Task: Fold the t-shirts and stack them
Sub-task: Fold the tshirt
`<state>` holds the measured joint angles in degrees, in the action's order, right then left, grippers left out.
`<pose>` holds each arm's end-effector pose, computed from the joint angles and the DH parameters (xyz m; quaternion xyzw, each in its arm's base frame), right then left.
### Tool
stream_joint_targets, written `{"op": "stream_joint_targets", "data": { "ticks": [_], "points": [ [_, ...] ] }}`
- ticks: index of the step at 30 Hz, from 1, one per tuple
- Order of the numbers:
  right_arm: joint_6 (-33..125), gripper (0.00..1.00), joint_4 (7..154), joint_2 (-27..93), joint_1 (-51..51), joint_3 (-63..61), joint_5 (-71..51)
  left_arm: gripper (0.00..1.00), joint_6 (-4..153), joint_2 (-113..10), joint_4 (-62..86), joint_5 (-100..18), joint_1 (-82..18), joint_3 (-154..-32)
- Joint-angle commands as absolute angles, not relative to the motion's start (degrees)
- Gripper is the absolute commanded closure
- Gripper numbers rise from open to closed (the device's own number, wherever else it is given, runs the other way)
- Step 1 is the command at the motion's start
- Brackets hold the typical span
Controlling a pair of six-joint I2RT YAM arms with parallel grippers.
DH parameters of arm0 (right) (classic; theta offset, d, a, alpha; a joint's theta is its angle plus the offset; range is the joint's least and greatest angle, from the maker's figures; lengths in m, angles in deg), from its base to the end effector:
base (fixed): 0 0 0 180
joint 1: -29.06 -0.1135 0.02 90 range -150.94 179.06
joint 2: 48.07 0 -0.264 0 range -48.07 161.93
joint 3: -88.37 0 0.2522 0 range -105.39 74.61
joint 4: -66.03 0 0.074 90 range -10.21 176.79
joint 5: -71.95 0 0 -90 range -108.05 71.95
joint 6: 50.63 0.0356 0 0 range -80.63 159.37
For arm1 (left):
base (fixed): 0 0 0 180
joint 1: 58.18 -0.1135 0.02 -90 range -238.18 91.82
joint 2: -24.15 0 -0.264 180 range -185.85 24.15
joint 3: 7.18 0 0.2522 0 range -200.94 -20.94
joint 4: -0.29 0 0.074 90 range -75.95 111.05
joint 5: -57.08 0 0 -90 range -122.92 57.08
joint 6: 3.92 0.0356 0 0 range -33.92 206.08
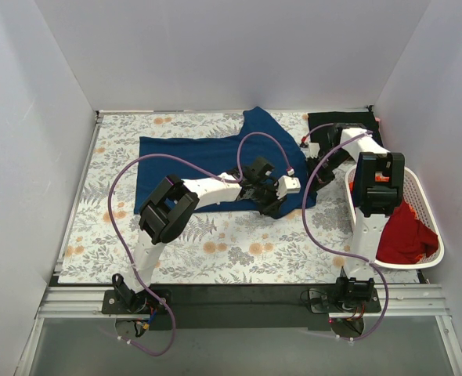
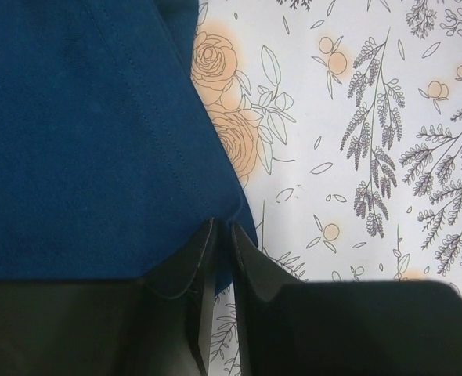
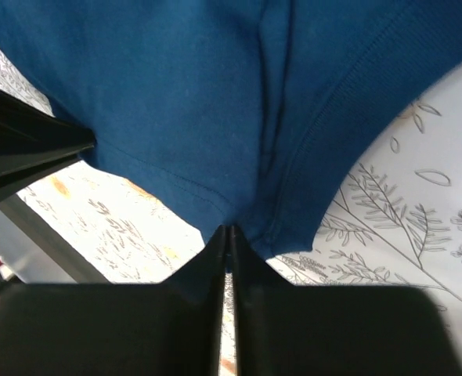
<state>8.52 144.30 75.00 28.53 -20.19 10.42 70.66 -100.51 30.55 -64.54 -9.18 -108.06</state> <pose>0.4029 0.0207 0.1664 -0.2563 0.9345 0.2434 0.0416 0.2891 -0.3611 0.1445 0.3449 0.8519 -0.3776 0.1132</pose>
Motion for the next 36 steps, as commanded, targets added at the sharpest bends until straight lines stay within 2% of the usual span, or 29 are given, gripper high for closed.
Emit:
{"op": "stream_joint_targets", "data": {
  "ticks": [1, 6, 20, 29, 36],
  "points": [
    [8.7, 0.99, 144.9, 74.3, 27.7, -21.9, 12.6, 0.89, 70.8, -101.9, 35.4, -63.2, -8.4, -108.0],
    [8.5, 0.99, 145.4, 72.1, 27.7, -24.4, 16.3, 1.0, 69.8, -99.3, 35.8, -63.4, -9.3, -109.5],
    [9.1, 0.99, 145.6, 71.0, 27.7, -33.8, 24.7, 1.0, 66.7, -94.6, 38.2, -67.2, -15.9, -117.7],
    [10.4, 0.99, 145.3, 76.5, 26.4, -44.5, 27.5, 1.0, 66.7, -97.5, 38.5, -66.6, -22.4, -125.6],
    [11.9, 0.99, 144.4, 81.0, 24.8, -51.9, 25.6, 1.0, 68.1, -99.0, 38.5, -65.2, -24.8, -126.2]
  ]
}}
